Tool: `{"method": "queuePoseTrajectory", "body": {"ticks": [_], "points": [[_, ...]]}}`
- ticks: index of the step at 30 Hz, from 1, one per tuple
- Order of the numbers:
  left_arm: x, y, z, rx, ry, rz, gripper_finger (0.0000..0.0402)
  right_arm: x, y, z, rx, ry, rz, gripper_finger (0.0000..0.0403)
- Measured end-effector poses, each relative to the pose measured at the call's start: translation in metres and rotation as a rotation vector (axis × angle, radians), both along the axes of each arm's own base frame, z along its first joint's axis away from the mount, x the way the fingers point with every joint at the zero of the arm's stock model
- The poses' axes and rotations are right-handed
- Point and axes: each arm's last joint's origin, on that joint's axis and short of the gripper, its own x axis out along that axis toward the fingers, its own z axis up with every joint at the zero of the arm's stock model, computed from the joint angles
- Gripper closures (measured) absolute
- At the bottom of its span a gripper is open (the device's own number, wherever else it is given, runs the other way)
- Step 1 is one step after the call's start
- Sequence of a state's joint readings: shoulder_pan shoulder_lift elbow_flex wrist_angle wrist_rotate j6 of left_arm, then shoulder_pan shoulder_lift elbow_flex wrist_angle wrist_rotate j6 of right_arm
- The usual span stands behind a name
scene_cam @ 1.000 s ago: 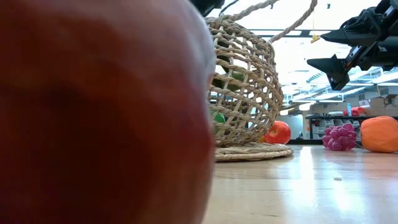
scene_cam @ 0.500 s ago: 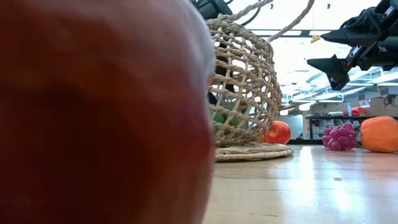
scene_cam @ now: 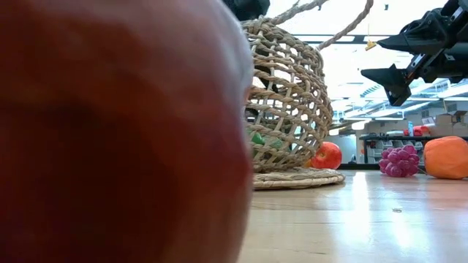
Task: Build produce basket
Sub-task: Put the red apple into the basket
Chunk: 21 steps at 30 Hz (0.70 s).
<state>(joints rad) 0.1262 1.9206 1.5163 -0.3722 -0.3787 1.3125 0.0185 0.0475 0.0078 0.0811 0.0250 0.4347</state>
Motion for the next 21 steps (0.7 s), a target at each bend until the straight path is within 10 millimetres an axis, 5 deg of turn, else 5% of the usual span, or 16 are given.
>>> {"method": "queuePoseTrajectory", "body": {"ticks": [6, 11, 16, 21], "points": [[-0.012, 0.001, 0.047, 0.093, -0.18, 0.093, 0.0102, 0.0, 0.0, 0.0, 0.0, 0.0, 0.0, 0.0118], [-0.019, 0.02, 0.093, 0.145, -0.569, 0.371, 0.0114, 0.0, 0.0, 0.0, 0.0, 0.001, 0.0, 0.0118], [-0.028, 0.035, 0.11, 0.057, -0.881, 0.662, 0.0115, 0.0, 0.0, 0.0, 0.0, -0.001, -0.001, 0.0118], [-0.047, 0.016, 0.132, -0.095, -0.957, 0.656, 0.0118, 0.0, 0.0, 0.0, 0.0, 0.001, 0.0, 0.0118]]}}
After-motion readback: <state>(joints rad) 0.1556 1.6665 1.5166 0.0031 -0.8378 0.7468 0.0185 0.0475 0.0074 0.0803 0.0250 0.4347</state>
